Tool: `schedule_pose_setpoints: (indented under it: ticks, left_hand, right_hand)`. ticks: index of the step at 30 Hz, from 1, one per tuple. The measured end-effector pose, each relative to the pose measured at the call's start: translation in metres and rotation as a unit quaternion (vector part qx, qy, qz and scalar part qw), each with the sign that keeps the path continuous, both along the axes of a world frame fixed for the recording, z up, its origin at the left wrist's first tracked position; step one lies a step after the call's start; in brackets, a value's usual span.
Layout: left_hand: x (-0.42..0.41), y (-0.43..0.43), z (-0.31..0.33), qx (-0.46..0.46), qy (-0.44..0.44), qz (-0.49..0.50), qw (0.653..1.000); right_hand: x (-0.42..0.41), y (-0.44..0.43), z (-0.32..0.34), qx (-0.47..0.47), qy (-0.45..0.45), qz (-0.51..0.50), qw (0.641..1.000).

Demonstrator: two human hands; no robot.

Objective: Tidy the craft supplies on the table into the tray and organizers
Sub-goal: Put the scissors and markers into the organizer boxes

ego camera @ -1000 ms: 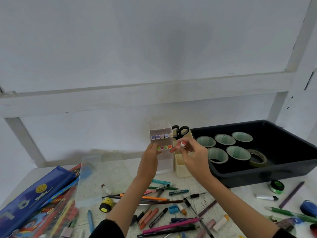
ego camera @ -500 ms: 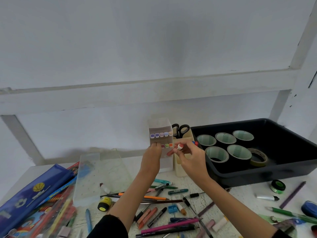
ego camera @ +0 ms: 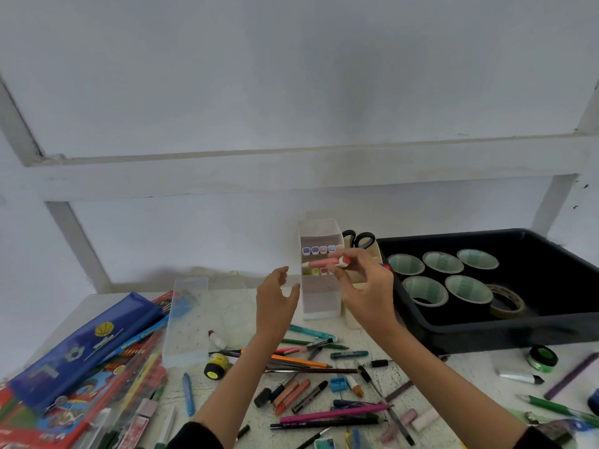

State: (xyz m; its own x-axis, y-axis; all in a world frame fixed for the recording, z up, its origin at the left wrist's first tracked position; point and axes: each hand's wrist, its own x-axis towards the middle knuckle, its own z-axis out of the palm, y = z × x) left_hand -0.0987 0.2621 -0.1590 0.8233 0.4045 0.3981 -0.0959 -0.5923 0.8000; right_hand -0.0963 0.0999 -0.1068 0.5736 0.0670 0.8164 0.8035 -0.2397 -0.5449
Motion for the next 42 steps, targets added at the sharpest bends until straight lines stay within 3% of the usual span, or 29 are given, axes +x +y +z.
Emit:
schedule_pose_setpoints:
  ticks: [8, 15, 24, 36, 42]
  left_hand:
    - [0.021, -0.005, -0.013, -0.023, 0.096, -0.018, 0.995]
    - [0.022, -0.006, -0.017, -0.077, 0.060, -0.022, 0.995]
    - [0.025, 0.009, -0.028, -0.119, 0.044, -0.060, 0.990]
    - [0.028, 0.009, -0.029, -0.114, 0.032, -0.061, 0.991]
    - [0.029, 0.008, -0.026, -0.094, 0.049, -0.052, 0.993]
  right_hand:
    - [0.011, 0.020, -0.014, -0.138, -0.071, -0.020, 0.988]
    - [0.018, 0.015, -0.021, -0.158, -0.104, -0.044, 0.981]
    - [0.041, 0.028, -0.032, -0.248, -0.065, -0.026, 0.966]
    - [0.058, 0.047, -0.032, -0.332, 0.066, -0.075, 0.938]
    - [0.068, 0.054, -0.013, -0.467, 0.153, -0.106, 0.864]
